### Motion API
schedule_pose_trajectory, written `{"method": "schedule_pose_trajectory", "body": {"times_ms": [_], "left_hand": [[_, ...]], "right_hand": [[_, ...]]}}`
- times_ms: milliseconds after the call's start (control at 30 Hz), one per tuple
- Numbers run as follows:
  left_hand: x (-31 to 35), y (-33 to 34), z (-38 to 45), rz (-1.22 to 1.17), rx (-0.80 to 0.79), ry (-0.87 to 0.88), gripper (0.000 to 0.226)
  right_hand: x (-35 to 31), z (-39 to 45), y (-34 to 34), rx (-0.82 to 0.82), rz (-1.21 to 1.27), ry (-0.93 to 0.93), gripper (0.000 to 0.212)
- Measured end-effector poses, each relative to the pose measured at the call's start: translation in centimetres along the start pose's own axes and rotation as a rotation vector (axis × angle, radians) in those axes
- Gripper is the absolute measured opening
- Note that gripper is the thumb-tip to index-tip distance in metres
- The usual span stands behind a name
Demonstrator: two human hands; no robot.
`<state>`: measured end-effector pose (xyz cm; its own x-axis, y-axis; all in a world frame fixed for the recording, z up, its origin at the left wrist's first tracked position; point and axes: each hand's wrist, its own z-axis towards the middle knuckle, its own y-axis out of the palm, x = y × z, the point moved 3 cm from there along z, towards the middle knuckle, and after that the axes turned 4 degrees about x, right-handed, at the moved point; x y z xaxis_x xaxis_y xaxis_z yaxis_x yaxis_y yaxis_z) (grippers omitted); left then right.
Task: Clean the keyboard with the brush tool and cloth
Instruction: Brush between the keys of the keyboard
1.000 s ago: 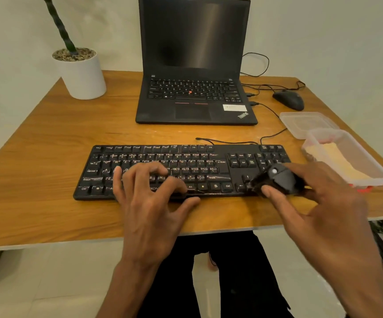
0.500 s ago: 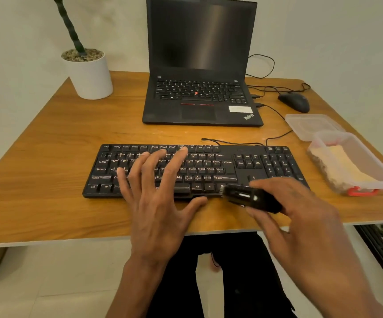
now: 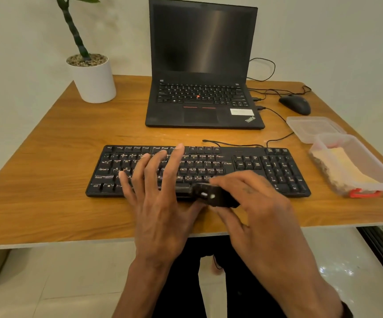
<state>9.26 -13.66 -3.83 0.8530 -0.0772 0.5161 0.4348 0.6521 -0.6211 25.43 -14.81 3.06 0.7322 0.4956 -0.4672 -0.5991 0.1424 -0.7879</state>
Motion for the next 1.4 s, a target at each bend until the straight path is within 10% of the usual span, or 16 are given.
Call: {"method": "schedule_pose_trajectory", "body": {"times_ms": [167,400,667,967,1200,1400], "left_hand": [[-0.2,0.2,0.0,0.043,-0.014,-0.006,0.12],[0.2,-0.1,-0.1,-0.068,0.04,-0.041,0.097],[0.0,0.2,0.1,0.025,0.048,-0.04,0.146],[0.2,0.1,0.1,0.008,0.075,-0.086,0.124],[-0.1,0.2,0.3,0.048,0.021,-0.099,0.148],[0.3,0.4,0.7,0.075,-0.028,-0.147,0.151]], "right_hand": [[0.5,-0.3,-1.1,0.039,-0.166,0.009,0.048],[-3.0,0.9,2.3,0.071,-0.042,-0.086,0.045],[1.6,1.9,-1.7,0.203,-0.189,0.162,0.046],[-1.8,5.3,1.8,0.027,0.184,0.157,0.03],[3.4,8.7,-1.7,0.12,-0.234,0.222,0.041],[5.5,10.2,-4.1,-0.111,0.142,0.151,0.027]]}}
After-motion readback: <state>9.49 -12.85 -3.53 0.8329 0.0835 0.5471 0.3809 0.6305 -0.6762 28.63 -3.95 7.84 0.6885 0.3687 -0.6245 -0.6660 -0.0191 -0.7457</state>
